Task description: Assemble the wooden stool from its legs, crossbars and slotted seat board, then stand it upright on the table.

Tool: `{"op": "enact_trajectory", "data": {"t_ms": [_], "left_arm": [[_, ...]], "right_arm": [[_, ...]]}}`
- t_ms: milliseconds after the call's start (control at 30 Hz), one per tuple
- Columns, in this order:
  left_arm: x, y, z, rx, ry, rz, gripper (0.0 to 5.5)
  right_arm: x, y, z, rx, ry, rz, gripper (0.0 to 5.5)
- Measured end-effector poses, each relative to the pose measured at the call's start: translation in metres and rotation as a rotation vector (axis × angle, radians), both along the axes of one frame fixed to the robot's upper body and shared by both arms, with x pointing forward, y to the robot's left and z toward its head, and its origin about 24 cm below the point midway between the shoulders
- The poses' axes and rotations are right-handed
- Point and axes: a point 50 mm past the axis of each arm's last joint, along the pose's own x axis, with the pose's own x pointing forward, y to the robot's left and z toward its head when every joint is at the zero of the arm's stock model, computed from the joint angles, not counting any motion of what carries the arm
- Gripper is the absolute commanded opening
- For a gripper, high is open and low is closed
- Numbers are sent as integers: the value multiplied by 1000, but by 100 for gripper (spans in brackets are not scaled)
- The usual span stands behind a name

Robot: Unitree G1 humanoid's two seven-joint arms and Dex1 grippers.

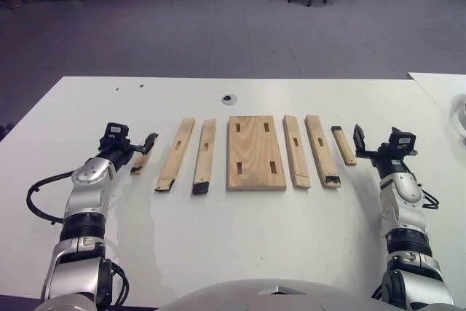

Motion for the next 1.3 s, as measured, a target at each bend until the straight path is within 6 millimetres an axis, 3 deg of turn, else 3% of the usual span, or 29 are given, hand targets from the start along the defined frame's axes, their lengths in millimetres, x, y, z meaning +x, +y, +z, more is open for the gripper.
{"op": "enact_trajectory", "data": {"t_ms": [300,467,1000,1200,1300], "left_arm": [[-4,-5,-7,-23,83,-36,500],[-14,-5,-20,-45,181,-38,410],[-25,3,-26,69,239,-75,139],[-23,2,-25,99,200,-86,132],[-15,-9,-19,95,92,-112,129]], "right_arm": [[0,0,1,-1,2,1,520],[0,1,3,-6,-5,4,520],[-3,4,-4,-9,23,6,520],[-1,11,-5,-13,36,51,520],[8,44,17,58,-46,259,520]]}}
